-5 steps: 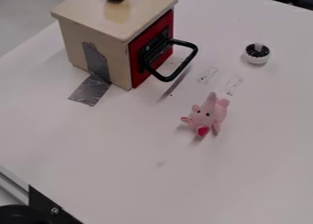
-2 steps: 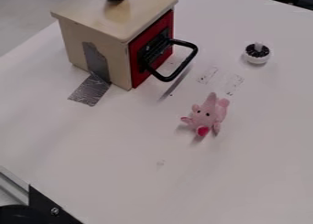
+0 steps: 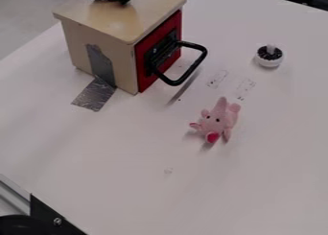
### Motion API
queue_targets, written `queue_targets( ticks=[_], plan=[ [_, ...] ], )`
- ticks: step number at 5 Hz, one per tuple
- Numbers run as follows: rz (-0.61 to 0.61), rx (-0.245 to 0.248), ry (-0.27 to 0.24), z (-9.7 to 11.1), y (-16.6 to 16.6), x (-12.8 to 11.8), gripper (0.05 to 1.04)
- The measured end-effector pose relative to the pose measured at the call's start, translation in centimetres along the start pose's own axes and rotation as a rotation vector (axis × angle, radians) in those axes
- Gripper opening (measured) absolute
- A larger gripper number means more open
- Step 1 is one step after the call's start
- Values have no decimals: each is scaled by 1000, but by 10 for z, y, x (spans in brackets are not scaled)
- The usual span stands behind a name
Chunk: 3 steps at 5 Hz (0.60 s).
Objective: Put the object on the middle of table
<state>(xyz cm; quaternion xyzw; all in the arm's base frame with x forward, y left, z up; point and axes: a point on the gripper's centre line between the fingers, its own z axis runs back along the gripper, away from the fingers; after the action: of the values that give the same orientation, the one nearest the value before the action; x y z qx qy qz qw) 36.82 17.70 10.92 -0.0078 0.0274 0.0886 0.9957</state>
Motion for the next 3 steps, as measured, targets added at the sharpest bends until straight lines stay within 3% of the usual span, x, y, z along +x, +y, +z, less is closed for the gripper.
queue_targets(
  ticks=[1,2,3],
  plan=[
    [5,13,5,-2,2,-1,688],
    [5,12,22,1,-4,-9,543],
    [-32,18,15,22,-22,-31,497]
  ],
)
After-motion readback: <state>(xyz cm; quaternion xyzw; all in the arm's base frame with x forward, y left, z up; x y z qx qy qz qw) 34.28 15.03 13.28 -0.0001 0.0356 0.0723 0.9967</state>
